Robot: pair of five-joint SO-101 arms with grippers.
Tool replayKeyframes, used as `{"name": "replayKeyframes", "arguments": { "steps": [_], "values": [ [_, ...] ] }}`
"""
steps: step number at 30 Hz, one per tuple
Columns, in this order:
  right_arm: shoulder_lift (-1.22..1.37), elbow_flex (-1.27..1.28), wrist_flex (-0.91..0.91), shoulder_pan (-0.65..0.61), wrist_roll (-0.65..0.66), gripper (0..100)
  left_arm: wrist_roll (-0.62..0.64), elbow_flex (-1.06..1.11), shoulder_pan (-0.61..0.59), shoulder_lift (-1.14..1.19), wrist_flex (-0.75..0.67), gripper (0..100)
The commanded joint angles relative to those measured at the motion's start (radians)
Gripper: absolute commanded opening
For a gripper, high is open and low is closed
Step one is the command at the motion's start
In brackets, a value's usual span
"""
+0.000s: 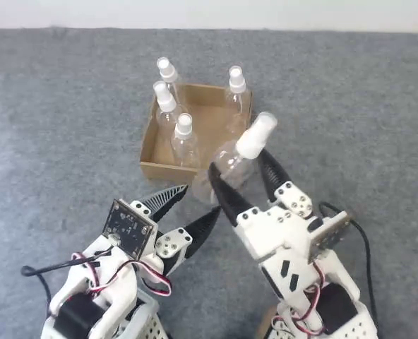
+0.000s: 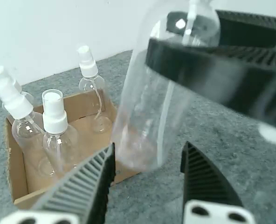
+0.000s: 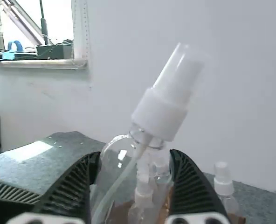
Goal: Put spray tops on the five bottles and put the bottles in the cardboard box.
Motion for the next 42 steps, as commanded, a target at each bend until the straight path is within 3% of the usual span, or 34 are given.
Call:
{"name": "replayKeyframes", "arguments": {
  "steps": [1,8,30,35,42],
  "values": [
    [-0.016,-0.069,0.03,-0.058,-0.011,1.3,-0.011,-0.024,0.0,-0.012,-0.037,21],
    [-0.016,-0.069,0.03,-0.058,-0.008,1.3,-0.003,-0.001,-0.1,-0.012,-0.091,21],
    [-0.016,-0.068,0.059,-0.056,-0.005,1.3,-0.006,-0.004,-0.109,-0.012,-0.092,21],
    [-0.016,-0.068,0.079,-0.054,-0.003,1.3,-0.003,-0.007,-0.181,-0.012,-0.11,21],
    [-0.016,-0.068,0.096,-0.019,-0.003,1.3,-0.003,-0.015,-0.19,-0.012,-0.106,21]
  ]
}}
